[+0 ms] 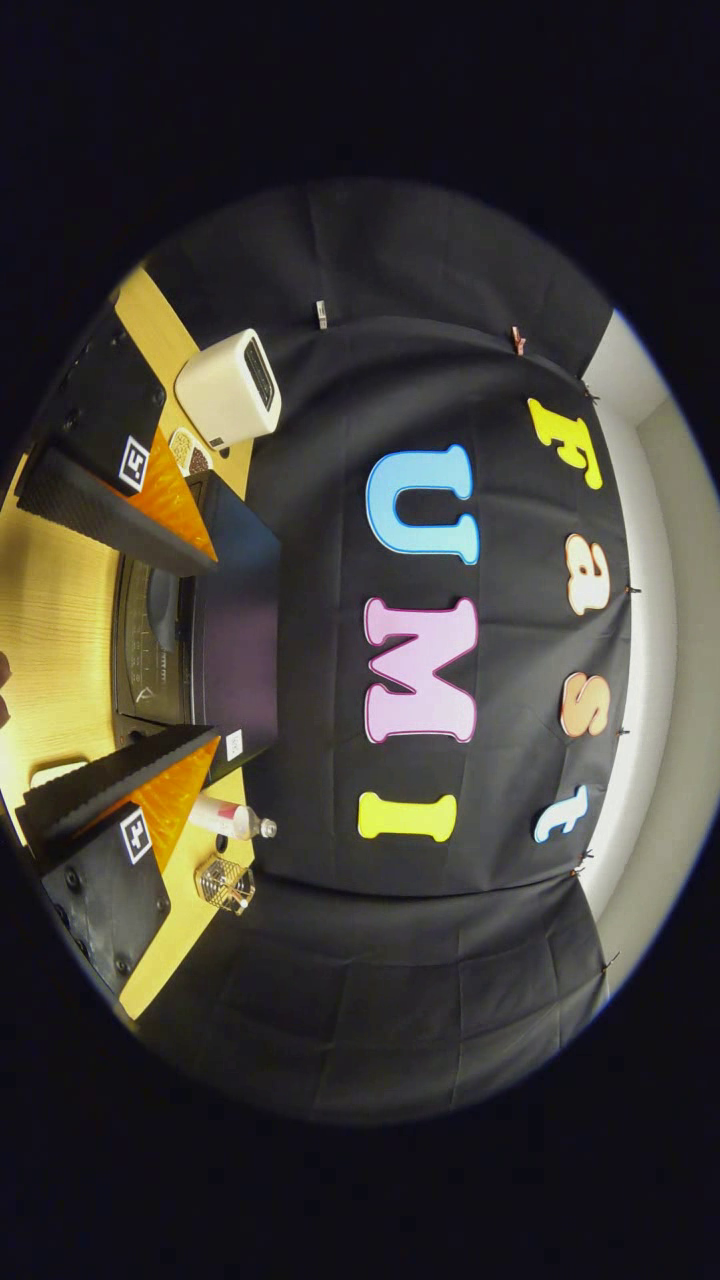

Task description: Open the toaster oven, put the food inside, and close the toaster oven door.

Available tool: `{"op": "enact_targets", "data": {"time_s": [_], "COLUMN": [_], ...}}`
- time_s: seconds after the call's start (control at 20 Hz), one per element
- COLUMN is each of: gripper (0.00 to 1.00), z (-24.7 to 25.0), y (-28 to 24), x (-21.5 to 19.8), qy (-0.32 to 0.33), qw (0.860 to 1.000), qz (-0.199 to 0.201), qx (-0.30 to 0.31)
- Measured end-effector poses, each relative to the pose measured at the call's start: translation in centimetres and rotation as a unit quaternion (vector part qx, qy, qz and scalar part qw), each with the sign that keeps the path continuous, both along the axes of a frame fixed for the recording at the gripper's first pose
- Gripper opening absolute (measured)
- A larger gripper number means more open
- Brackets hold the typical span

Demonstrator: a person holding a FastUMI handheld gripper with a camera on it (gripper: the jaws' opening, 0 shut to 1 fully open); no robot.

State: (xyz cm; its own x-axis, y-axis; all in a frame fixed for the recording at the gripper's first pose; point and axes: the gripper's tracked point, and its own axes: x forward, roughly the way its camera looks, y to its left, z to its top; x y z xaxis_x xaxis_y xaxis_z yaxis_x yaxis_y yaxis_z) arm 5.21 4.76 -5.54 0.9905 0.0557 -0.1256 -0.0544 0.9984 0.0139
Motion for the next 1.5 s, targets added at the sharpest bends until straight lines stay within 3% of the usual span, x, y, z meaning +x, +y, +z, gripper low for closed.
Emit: {"op": "enact_targets", "data": {"time_s": [0.7, 1.5], "gripper": [0.99, 1.00], "z": [-8.0, -10.4], "y": [4.5, 5.6], "x": [9.3, 7.8], "qy": [0.079, 0.143], "qw": [0.997, 0.990], "qz": [0.006, 0.009], "qx": [-0.013, -0.013]}}
